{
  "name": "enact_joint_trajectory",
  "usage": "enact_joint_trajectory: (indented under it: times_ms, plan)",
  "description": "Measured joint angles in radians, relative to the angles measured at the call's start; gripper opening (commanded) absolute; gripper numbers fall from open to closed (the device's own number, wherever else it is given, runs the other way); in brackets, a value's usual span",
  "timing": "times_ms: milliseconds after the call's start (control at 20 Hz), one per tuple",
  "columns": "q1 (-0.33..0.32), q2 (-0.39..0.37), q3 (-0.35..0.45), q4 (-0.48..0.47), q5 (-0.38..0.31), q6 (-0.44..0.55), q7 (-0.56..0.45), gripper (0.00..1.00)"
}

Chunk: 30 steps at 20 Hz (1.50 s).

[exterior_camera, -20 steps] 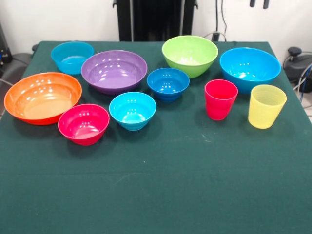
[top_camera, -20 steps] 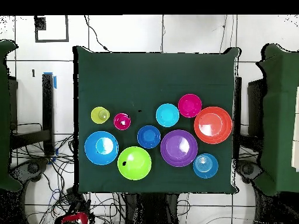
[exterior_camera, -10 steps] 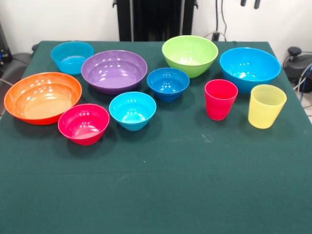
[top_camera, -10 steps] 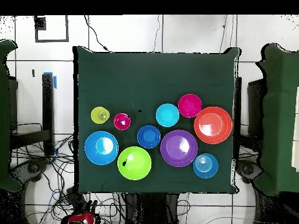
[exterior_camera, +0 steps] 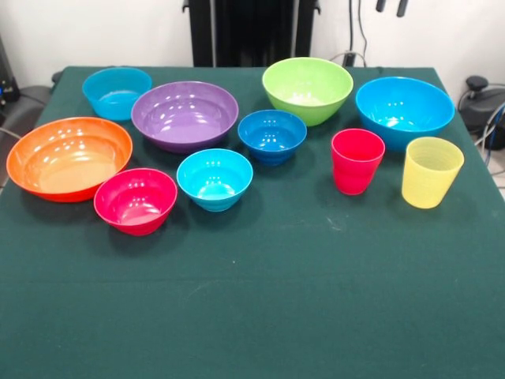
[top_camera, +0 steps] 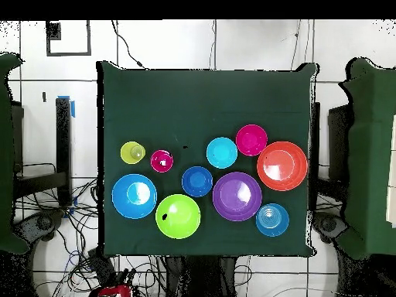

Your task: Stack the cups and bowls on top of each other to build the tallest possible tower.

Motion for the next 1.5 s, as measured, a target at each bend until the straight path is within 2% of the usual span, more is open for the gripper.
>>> enact_joint_trajectory:
  times_ms: [800,1500]
  plan:
    - [0.060,0.086,-0.005,0.001,0.002,-0.015,0.000,1.00]
    - [0.089,0.206,-0.005,0.000,0.079,-0.094,0.000,1.00]
